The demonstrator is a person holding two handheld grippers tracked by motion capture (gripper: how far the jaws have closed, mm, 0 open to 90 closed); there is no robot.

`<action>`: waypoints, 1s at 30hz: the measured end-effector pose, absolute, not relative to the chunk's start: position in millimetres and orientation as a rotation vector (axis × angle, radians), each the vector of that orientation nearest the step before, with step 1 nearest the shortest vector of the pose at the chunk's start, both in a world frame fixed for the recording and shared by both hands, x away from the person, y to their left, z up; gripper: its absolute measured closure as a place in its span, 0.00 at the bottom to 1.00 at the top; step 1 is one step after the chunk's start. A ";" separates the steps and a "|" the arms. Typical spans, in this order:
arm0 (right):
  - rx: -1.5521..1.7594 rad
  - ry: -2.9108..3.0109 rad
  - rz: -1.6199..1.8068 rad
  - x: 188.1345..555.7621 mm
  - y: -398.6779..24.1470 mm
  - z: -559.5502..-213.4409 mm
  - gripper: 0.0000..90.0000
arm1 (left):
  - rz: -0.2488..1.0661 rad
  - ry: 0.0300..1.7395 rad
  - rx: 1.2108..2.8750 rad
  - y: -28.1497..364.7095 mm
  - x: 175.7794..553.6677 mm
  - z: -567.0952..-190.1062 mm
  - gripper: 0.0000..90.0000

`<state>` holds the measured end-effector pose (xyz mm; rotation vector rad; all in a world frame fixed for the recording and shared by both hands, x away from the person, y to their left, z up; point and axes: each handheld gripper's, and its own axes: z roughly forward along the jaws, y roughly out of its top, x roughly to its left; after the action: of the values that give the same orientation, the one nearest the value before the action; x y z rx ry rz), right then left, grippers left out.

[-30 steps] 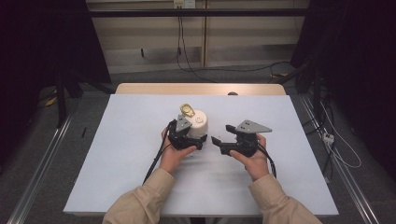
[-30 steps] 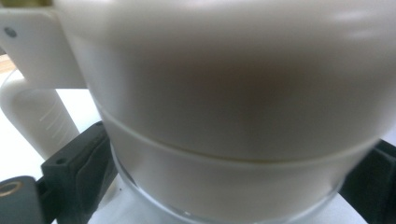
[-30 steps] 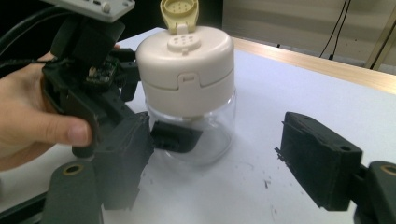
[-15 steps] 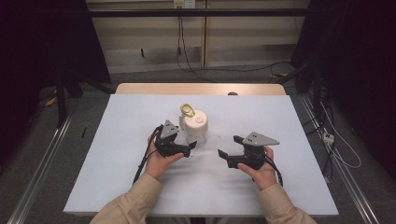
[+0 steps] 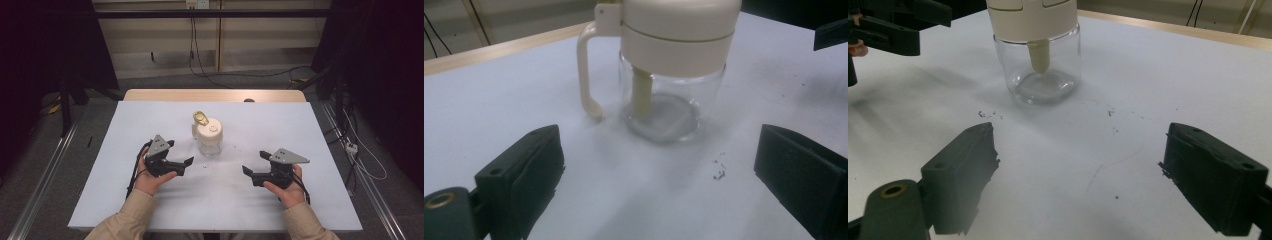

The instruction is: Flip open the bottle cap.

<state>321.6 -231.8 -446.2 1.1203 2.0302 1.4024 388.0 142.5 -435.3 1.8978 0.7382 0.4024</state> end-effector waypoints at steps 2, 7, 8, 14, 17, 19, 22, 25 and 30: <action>1.115 2.029 1.397 319.4 -233.5 -446.1 0.14 | 0.409 0.742 1.894 148.1 385.0 -436.0 0.06; 1.107 2.022 1.397 314.7 -238.8 -446.8 0.14 | 0.420 0.721 1.905 160.7 377.0 -436.1 0.06; 1.111 2.021 1.397 313.7 -240.3 -447.1 0.14 | 0.412 0.726 1.903 162.5 374.9 -436.2 0.06; 1.114 2.005 1.395 308.5 -247.8 -448.4 0.14 | 0.426 0.732 1.913 177.7 368.4 -437.6 0.06; 1.118 2.002 1.392 307.2 -249.1 -449.1 0.14 | 0.433 0.746 1.908 188.7 365.1 -438.4 0.06; 1.122 1.999 1.397 306.5 -250.1 -449.2 0.14 | 0.430 0.754 1.904 190.7 363.9 -438.2 0.06; 1.122 2.000 1.395 305.4 -251.6 -449.6 0.14 | 0.441 0.756 1.901 196.6 361.5 -437.7 0.06; 1.123 2.006 1.384 302.5 -254.6 -451.2 0.14 | 0.447 0.754 1.903 202.6 359.6 -437.6 0.06; 1.129 2.000 1.380 299.4 -259.8 -451.9 0.14 | 0.450 0.782 1.894 213.4 356.9 -438.6 0.06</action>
<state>299.4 -259.8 -451.9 1.1291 1.9995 1.3800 356.9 213.4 -438.6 1.8937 0.7818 0.4501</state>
